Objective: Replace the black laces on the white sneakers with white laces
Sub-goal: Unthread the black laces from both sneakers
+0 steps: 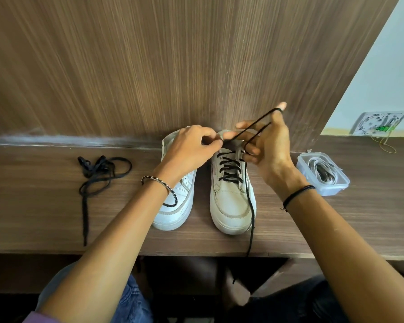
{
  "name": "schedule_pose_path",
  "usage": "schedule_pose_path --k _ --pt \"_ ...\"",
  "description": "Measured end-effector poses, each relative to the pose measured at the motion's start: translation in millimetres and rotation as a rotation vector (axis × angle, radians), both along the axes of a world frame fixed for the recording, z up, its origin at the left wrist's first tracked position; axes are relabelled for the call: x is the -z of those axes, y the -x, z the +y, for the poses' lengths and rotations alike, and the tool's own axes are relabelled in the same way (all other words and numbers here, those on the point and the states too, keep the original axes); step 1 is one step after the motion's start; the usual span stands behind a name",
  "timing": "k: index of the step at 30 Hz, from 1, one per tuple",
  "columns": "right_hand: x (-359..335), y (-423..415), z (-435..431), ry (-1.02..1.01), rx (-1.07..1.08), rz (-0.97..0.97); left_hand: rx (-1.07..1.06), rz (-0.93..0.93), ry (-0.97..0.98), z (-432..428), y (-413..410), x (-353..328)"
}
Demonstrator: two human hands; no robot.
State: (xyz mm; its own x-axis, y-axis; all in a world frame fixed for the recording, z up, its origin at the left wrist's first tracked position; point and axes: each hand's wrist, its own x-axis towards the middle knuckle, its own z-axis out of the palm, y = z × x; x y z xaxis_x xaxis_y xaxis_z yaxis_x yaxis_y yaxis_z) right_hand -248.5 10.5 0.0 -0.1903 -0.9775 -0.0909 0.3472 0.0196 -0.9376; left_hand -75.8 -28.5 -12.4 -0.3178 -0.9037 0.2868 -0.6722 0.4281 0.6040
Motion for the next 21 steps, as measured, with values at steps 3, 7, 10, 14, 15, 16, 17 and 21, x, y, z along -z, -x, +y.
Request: schedule_pose_path --k 3,7,10,14,15,16,17,21 --pt "2 11 -3 0.019 0.008 -0.212 0.007 0.033 -0.004 -1 1 1" --pt "5 11 -5 -0.004 -0.022 -0.045 0.006 0.033 0.008 -1 1 2" --pt "5 7 -5 0.02 -0.075 0.483 0.011 0.025 0.012 -2 0 2" --pt "14 9 -7 0.165 -0.216 0.882 -0.006 -0.003 0.041 -2 -1 2" --pt "16 11 -8 0.167 -0.239 0.921 -0.01 0.001 0.042 -2 -1 3" --pt "15 11 -7 0.168 -0.244 0.949 -0.013 -0.003 0.045 -2 -1 3" --pt "14 12 -7 0.181 -0.234 0.964 -0.013 -0.009 0.046 -1 -1 3" --pt "17 10 -6 0.247 -0.062 0.91 0.019 0.014 0.028 -1 1 2"
